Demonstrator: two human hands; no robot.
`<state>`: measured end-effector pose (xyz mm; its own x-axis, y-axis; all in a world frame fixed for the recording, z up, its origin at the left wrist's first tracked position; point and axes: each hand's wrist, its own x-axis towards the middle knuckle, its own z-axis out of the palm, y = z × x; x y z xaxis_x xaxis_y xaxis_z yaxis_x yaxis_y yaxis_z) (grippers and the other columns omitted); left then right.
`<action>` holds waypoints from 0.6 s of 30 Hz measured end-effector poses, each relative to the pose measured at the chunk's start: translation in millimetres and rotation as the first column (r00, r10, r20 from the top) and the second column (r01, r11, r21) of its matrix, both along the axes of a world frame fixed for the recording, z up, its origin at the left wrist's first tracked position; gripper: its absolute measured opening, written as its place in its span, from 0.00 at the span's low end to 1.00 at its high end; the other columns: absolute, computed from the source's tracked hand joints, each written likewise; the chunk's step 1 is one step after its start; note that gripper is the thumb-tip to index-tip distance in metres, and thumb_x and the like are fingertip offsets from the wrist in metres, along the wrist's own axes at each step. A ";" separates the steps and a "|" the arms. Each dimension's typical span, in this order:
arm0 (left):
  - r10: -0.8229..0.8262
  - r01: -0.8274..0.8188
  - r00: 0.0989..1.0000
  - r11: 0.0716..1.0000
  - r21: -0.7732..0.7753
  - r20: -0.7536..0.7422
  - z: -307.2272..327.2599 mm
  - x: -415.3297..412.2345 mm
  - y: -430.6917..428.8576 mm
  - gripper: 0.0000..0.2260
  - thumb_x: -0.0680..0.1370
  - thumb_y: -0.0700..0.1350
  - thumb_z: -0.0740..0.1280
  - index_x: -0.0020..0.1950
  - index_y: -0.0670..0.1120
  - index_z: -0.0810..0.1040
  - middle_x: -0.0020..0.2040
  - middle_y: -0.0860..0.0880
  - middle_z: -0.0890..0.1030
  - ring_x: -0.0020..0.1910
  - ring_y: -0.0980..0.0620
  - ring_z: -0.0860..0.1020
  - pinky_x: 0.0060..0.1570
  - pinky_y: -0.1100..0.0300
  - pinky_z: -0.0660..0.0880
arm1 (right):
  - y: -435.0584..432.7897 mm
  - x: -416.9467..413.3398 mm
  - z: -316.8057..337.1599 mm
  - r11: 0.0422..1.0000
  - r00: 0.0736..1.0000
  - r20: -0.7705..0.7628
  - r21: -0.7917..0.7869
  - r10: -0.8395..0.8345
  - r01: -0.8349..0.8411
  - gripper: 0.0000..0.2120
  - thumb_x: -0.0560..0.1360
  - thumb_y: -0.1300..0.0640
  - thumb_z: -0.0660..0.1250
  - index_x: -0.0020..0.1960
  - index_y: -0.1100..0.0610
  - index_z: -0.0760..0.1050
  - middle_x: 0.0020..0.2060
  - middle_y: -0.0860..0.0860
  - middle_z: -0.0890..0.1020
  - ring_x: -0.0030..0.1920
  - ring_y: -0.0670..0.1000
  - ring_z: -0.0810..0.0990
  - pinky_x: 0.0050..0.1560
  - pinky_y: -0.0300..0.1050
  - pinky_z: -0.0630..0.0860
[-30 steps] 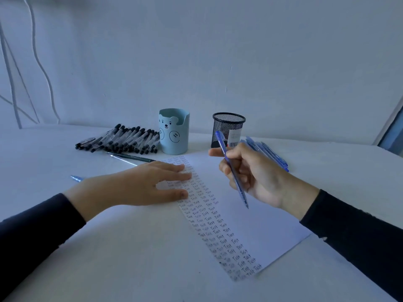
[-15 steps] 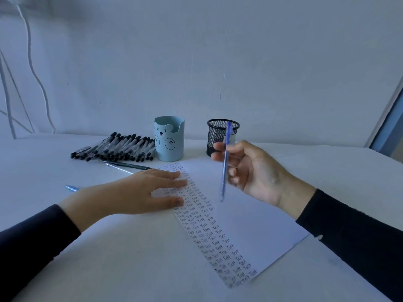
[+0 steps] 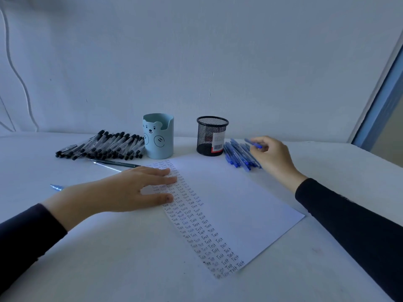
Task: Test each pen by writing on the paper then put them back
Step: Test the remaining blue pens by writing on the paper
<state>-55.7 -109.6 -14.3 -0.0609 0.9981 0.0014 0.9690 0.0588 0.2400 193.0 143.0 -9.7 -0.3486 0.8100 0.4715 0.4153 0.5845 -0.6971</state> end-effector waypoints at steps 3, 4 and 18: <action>-0.011 0.011 1.000 1.000 0.015 0.000 -1.3 -1.2 0.5 0.34 0.63 0.81 0.50 0.67 0.74 0.62 0.74 0.68 0.57 0.74 0.65 0.54 0.73 0.65 0.51 | 4.9 2.7 -7.5 1.000 0.979 0.203 0.012 0.007 -0.010 0.14 0.77 0.57 0.65 0.62 0.53 0.79 0.54 0.49 0.82 0.51 0.48 0.79 0.52 0.41 0.74; -0.018 0.018 1.000 1.000 0.024 0.002 -1.9 -1.9 0.7 0.34 0.62 0.81 0.50 0.67 0.75 0.62 0.74 0.68 0.57 0.74 0.65 0.54 0.72 0.66 0.52 | 6.1 3.0 -9.1 1.000 0.963 0.269 0.014 0.012 -0.016 0.15 0.76 0.56 0.65 0.63 0.52 0.78 0.56 0.49 0.82 0.54 0.50 0.79 0.56 0.45 0.75; 0.036 -0.059 0.966 0.995 0.086 0.257 47.8 -16.4 -20.5 0.20 0.65 0.70 0.68 0.50 0.62 0.82 0.50 0.64 0.82 0.51 0.65 0.79 0.51 0.73 0.71 | -73.2 -32.2 -10.5 0.809 0.853 0.308 0.297 0.421 -0.506 0.07 0.76 0.60 0.66 0.47 0.53 0.83 0.53 0.47 0.79 0.56 0.42 0.72 0.60 0.25 0.60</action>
<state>-72.1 -130.1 33.5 -0.1185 0.9904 0.0711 0.8719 0.0695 0.4848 160.8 69.8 -20.2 -0.7662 0.3157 0.5598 0.1447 0.9334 -0.3283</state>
